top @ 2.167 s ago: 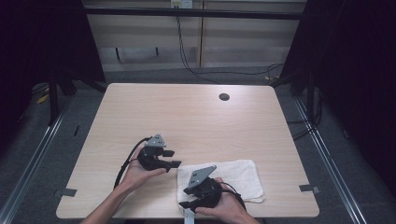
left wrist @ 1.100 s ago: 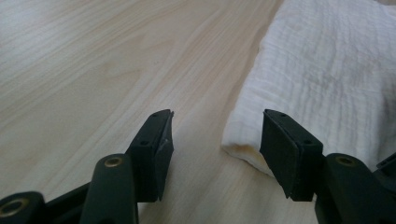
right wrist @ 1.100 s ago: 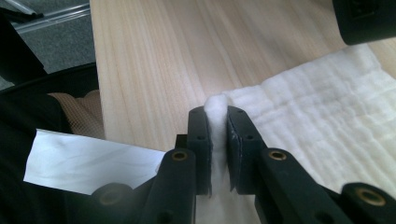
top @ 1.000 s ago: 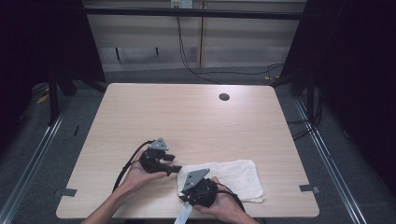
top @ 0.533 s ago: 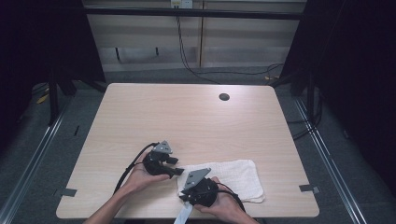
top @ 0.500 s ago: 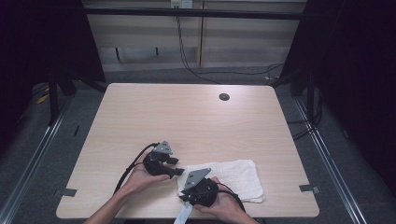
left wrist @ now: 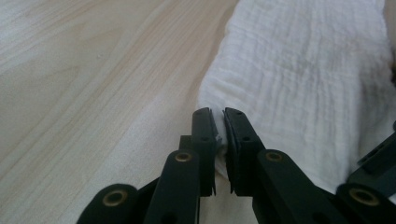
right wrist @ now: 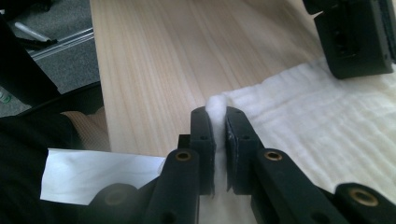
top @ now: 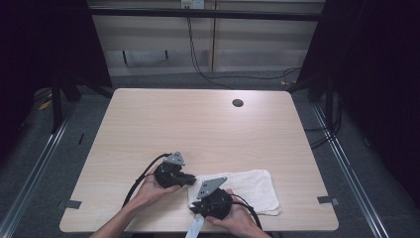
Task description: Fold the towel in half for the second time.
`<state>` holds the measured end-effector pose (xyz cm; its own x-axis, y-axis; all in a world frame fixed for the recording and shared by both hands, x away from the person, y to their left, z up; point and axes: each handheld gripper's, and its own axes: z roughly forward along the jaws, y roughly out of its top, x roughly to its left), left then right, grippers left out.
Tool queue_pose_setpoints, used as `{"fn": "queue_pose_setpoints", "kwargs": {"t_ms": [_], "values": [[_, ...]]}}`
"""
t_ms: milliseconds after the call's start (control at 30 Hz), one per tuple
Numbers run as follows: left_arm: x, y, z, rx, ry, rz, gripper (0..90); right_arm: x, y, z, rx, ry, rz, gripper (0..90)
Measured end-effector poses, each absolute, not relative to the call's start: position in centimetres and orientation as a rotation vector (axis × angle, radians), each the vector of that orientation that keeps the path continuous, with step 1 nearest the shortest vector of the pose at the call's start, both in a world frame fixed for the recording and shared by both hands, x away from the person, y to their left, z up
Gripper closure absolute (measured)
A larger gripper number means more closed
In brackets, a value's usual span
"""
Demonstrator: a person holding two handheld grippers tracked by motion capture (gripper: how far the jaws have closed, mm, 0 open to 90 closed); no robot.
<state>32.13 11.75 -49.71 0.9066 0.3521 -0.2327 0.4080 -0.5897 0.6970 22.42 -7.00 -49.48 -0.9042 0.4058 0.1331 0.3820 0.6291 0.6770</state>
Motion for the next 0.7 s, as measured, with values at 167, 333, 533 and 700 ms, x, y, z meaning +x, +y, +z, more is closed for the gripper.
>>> {"fn": "queue_pose_setpoints", "kwargs": {"t_ms": [167, 333, 533, 700], "values": [[32.4, 12.7, -49.1, 2.187, 0.556, -0.133, 83.8, 22.3, -6.8, -48.9, 0.667, 2.801, 1.181, 83.3], [32.4, 13.8, -48.6, 2.154, 0.565, -0.129, 83.4, 22.1, -6.9, -47.7, 0.685, 2.760, 1.248, 83.3], [32.4, 15.3, -47.7, 2.109, 0.597, -0.112, 83.8, 22.3, -6.5, -46.4, 0.687, 2.730, 1.307, 83.3], [33.0, 16.8, -47.3, 2.073, 0.662, -0.082, 83.8, 23.5, -5.0, -45.5, 0.681, 2.717, 1.332, 83.4]]}}
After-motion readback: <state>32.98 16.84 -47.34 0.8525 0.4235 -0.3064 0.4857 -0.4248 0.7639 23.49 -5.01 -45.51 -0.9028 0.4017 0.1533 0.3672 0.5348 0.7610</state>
